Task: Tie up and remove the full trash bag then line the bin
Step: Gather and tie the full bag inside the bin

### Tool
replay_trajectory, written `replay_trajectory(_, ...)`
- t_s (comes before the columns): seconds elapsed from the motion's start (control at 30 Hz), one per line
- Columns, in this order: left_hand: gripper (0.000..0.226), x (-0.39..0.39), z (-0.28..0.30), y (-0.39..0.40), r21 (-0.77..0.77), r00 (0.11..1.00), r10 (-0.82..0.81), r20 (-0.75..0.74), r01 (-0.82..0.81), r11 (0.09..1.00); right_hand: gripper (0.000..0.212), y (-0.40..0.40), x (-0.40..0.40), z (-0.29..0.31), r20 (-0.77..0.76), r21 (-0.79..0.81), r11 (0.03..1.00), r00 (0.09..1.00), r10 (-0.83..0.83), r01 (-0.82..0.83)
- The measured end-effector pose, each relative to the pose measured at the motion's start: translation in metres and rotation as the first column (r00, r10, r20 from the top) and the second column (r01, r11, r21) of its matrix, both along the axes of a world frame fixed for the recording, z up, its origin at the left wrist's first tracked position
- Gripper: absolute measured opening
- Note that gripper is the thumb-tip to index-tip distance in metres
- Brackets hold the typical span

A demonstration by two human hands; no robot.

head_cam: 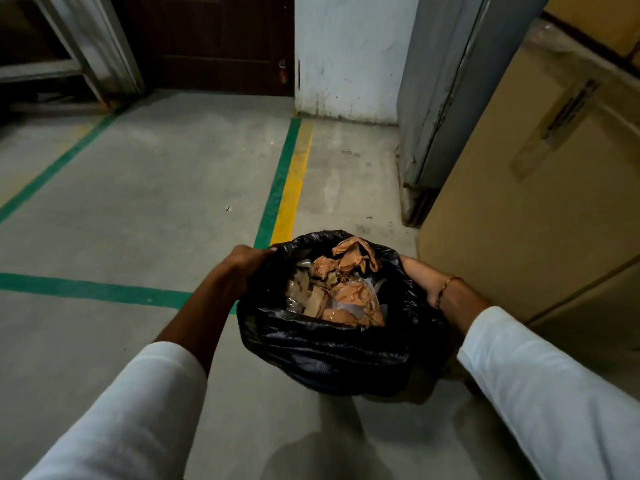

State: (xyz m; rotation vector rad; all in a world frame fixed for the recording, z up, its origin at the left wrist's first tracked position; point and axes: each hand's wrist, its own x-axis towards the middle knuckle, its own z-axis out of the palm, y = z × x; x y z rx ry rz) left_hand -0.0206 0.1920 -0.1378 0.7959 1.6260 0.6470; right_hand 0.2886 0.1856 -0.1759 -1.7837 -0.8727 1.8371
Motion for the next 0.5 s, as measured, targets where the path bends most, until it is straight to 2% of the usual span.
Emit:
replay_trajectory(0.1, 0.011, 0.005, 0.004, 0.002, 0.121, 1.0, -0.001, -0.026, 0.004, 0.993, 0.054, -0.003, 0.011, -0.009, -0.077, -0.025, 0.999, 0.996, 0.033, -0.035)
replay_trajectory(0.17, 0.01, 0.007, 0.002, 0.002, 0.181, 0.999, 0.026, -0.029, -0.02, 0.983, 0.045, -0.005, 0.015, -0.008, 0.008, 0.005, 1.0, 1.0, -0.027, 0.027)
replay_trajectory(0.27, 0.019, 0.009, -0.001, 0.006, 0.295, 0.997, 0.078, -0.013, -0.071, 0.953, 0.01, -0.002, 0.016, -0.006, 0.177, 0.282, 0.95, 0.965, -0.192, 0.138)
replay_trajectory(0.37, 0.023, 0.014, 0.002, 0.009, 0.384, 0.996, 0.078, 0.035, -0.085, 0.92, 0.006, 0.005, 0.015, -0.005, 0.317, 0.627, 0.771, 0.868, -0.381, 0.11)
replay_trajectory(0.43, 0.027, 0.019, 0.005, 0.009, 0.437, 0.995, 0.086, 0.054, -0.101, 0.894, 0.003, 0.007, 0.012, -0.004, 0.334, 0.706, 0.703, 0.834, -0.439, 0.087)
replay_trajectory(0.5, 0.022, 0.021, 0.008, 0.012, 0.465, 0.988, 0.134, 0.076, -0.154, 0.872, 0.003, 0.009, 0.011, -0.001, 0.288, 0.739, 0.66, 0.82, -0.495, 0.139)
